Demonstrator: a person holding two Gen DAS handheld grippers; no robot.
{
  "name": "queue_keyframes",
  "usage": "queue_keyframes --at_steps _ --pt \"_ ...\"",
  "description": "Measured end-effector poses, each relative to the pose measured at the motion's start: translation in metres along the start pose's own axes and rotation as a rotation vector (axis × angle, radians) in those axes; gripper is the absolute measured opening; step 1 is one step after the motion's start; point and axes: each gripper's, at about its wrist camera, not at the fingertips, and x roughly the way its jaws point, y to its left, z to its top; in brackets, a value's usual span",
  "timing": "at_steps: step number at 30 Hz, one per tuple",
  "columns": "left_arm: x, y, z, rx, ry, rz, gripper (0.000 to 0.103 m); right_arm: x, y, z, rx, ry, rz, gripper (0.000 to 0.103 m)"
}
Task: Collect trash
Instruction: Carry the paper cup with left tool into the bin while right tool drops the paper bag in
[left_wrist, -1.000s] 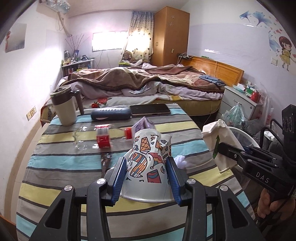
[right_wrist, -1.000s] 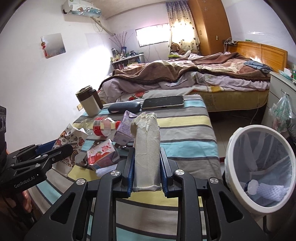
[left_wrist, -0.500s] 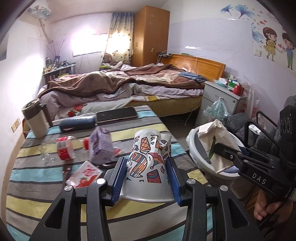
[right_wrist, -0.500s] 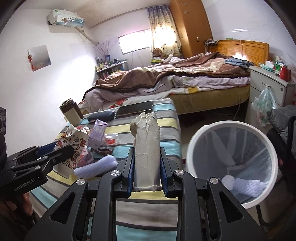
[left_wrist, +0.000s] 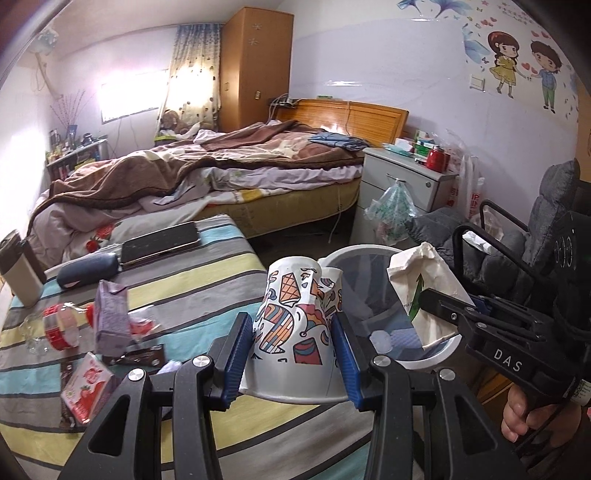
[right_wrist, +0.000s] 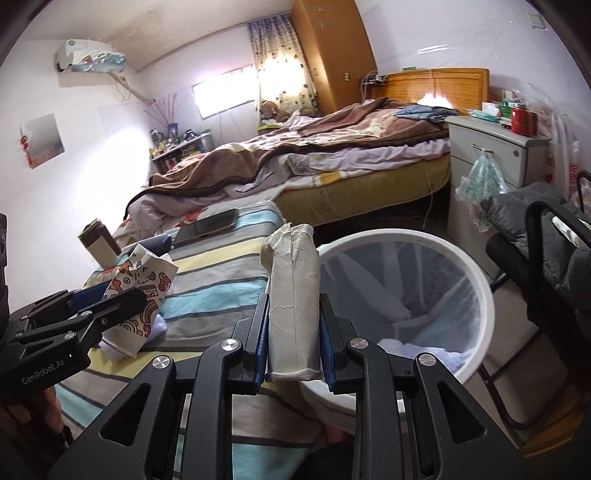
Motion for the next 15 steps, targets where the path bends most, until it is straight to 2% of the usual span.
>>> queue_keyframes --at_steps 8,15 --pt "0.036 -0.031 0.013 0.010 0.030 -0.102 0.045 0.003 -0.030 0.000 0.038 0.018 -0.075 0.026" --pt "0.066 -0.054 0.016 0.039 0.065 -0.134 0.045 0.015 -0.055 -0.002 0.068 0.058 -0.132 0.026"
